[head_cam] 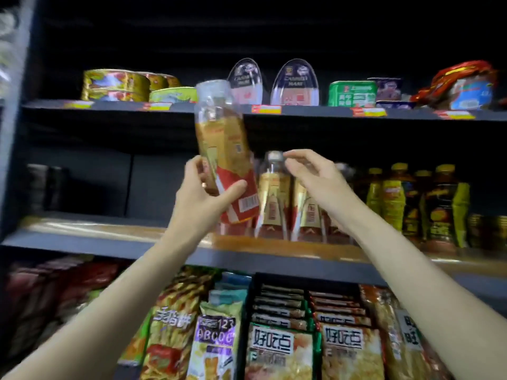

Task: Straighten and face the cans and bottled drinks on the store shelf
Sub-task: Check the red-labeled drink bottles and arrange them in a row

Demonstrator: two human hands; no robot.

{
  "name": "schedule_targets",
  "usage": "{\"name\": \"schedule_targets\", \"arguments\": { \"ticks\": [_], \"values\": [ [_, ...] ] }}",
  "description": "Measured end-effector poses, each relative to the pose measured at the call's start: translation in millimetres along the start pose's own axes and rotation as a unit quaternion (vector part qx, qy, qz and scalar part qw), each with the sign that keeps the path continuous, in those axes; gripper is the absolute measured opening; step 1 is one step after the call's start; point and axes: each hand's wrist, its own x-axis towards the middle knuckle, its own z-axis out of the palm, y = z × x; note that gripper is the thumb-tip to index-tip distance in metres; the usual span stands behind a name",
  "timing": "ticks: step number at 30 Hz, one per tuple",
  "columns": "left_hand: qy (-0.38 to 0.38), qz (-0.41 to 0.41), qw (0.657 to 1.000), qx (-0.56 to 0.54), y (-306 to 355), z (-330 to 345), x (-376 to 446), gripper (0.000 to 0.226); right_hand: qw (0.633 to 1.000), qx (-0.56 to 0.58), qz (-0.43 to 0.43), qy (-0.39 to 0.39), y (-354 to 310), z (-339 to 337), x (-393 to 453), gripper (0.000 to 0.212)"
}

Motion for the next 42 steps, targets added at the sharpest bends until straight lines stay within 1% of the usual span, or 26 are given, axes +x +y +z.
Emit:
{"name": "schedule_targets", "arguments": {
  "ticks": [3, 5, 6, 8, 11, 14, 17, 20, 22, 23, 25, 27, 29, 30, 31, 33, 35, 37, 40, 42],
  "values": [
    [0.04, -0.008, 0.993, 0.109, -26.5, -50.1, 29.2, 0.051, 0.998, -0.063, -0.008, 0.01, -2.8, 42.9, 7.5, 0.013],
    [0.058, -0.035, 0.981, 0.181, -45.9, -73.9, 49.0, 0.061, 0.995, -0.098, -0.008, 0.016, -11.3, 63.9, 10.0, 0.022],
    [0.055, -0.05, 0.974, 0.216, -54.3, -82.6, 57.0, 0.067, 0.993, -0.117, -0.007, 0.015, -14.6, 70.8, 11.1, 0.025],
    [0.036, -0.073, 0.963, 0.257, -69.8, -94.9, 71.0, 0.075, 0.989, -0.149, -0.003, 0.013, -19.3, 78.4, 11.7, 0.027],
    [-0.002, -0.132, 0.956, 0.261, -88.5, -101.1, 88.6, 0.075, 0.985, -0.17, 0.015, 0.028, -21.3, 80.8, 11.6, 0.026],
    [-0.065, -0.199, 0.937, 0.28, -104.8, -100.8, 100.1, 0.074, 0.982, -0.18, 0.036, 0.049, -18.9, 79.9, 11.7, 0.023],
    [-0.102, -0.205, 0.922, 0.311, -115.7, -99.2, 101.3, 0.066, 0.98, -0.179, 0.051, 0.072, -11.9, 79.4, 12.2, 0.018],
    [-0.128, -0.198, 0.91, 0.341, -116.5, -94.6, 101.6, 0.074, 0.978, -0.183, 0.057, 0.082, -6.9, 79.3, 11.0, 0.019],
    [-0.127, -0.179, 0.899, 0.379, -113.0, -88.0, 98.3, 0.083, 0.978, -0.182, 0.056, 0.091, -5.9, 76.1, 8.3, 0.018],
    [-0.11, -0.154, 0.894, 0.405, -109.3, -83.3, 94.1, 0.088, 0.977, -0.18, 0.05, 0.1, -5.3, 73.0, 6.2, 0.018],
    [-0.05, -0.067, 0.903, 0.421, -100.0, -69.4, 82.2, 0.092, 0.974, -0.19, 0.036, 0.123, -3.4, 61.6, 0.8, 0.018],
    [0.001, 0.029, 0.919, 0.392, -87.9, -48.2, 68.7, 0.081, 0.965, -0.216, 0.041, 0.142, 1.1, 41.4, -3.9, 0.019],
    [0.023, 0.102, 0.93, 0.352, -76.8, -21.3, 58.2, 0.069, 0.961, -0.219, 0.073, 0.15, 9.3, 15.9, -6.4, 0.02],
    [0.021, 0.125, 0.938, 0.324, -70.4, -5.5, 54.0, 0.065, 0.961, -0.209, 0.093, 0.153, 13.9, 2.3, -6.7, 0.02],
    [0.012, 0.141, 0.947, 0.289, -62.8, 11.4, 49.3, 0.064, 0.96, -0.2, 0.11, 0.16, 19.6, -11.0, -7.2, 0.02],
    [-0.025, 0.149, 0.962, 0.227, -47.2, 47.9, 37.2, 0.065, 0.954, -0.203, 0.128, 0.178, 33.8, -35.4, -7.7, 0.024],
    [-0.072, 0.146, 0.964, 0.21, -39.4, 85.1, 24.1, 0.069, 0.946, -0.221, 0.155, 0.18, 52.0, -55.9, -7.4, 0.029],
    [-0.103, 0.149, 0.952, 0.248, -41.4, 116.6, 14.0, 0.071, 0.936, -0.245, 0.19, 0.166, 74.1, -72.1, -4.7, 0.038],
    [-0.075, 0.168, 0.909, 0.375, -54.8, 140.6, 12.0, 0.078, 0.926, -0.294, 0.205, 0.122, 106.0, -90.4, 9.4, 0.054],
    [-0.064, 0.166, 0.898, 0.402, -59.2, 143.7, 13.9, 0.075, 0.925, -0.313, 0.197, 0.084, 118.5, -97.4, 25.3, 0.066]
  ]
}}
